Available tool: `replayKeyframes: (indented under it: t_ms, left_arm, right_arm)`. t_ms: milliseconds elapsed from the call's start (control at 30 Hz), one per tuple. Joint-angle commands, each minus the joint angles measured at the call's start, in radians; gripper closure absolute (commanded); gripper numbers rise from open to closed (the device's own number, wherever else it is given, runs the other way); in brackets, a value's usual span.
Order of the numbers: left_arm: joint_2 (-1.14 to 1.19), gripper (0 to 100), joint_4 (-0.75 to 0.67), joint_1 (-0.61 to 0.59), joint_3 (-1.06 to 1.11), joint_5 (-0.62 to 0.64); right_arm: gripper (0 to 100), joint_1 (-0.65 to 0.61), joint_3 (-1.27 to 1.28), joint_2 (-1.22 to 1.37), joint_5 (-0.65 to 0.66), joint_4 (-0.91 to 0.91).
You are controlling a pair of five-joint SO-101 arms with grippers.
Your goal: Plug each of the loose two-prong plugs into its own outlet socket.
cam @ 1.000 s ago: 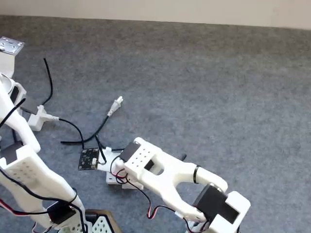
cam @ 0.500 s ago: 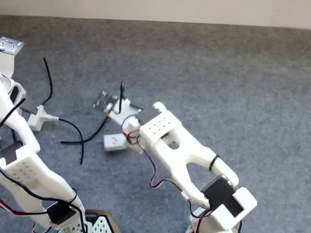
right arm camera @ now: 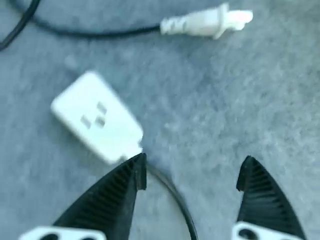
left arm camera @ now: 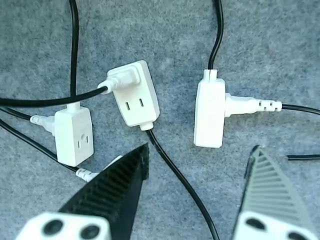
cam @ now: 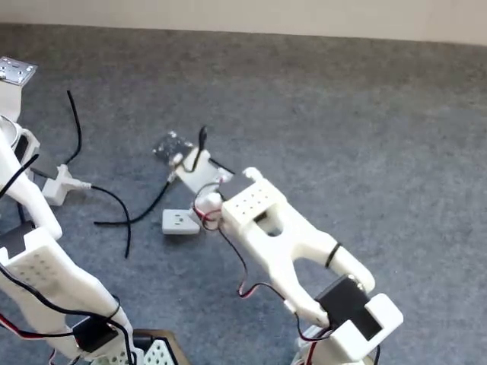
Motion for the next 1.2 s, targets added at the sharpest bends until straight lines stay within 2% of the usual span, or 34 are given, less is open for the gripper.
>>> replayKeyframes:
  t_ms: [0,100,233,467,667,867,933,1000,1067,1167]
  left_arm:
    - [-0.012,69,-0.014,-0.001,-0.007,0.006]
    - [-0.012,69,-0.028,0.001,-0.005,0.006]
    - [-0.010,69,-0.034,0.002,-0.004,0.006]
    - [-0.012,69,-0.028,0.002,-0.007,0.008]
    - [-0.015,69,-0.028,0.001,-0.008,0.009]
    - [-0.019,69,-0.026,0.004,-0.008,0.009]
    - [-0.019,69,-0.026,0.024,-0.008,0.012]
    - [-0.019,69,-0.009,0.053,-0.008,0.015]
    - [-0.021,69,0.041,0.105,-0.008,0.049]
    - [-0.036,69,0.127,0.191,-0.031,0.101]
  right_arm:
    - [71.5,-0.062,0.119,-0.004,-0.094,-0.255]
    - [71.5,-0.110,0.188,-0.001,-0.106,-0.326]
    - [71.5,-0.151,0.252,-0.001,-0.107,-0.315]
    - [71.5,-0.242,0.320,-0.012,-0.107,-0.148]
    - [71.5,-0.263,0.306,-0.021,-0.109,-0.045]
    - [71.5,-0.254,0.289,-0.263,-0.109,0.073]
    - [71.5,-0.222,0.259,-0.386,-0.109,0.134]
    - [71.5,-0.133,0.209,-0.499,-0.107,0.188]
    - [71.5,0.016,0.143,-0.593,-0.110,0.236]
    - [71.7,0.280,0.035,-0.716,-0.216,0.308]
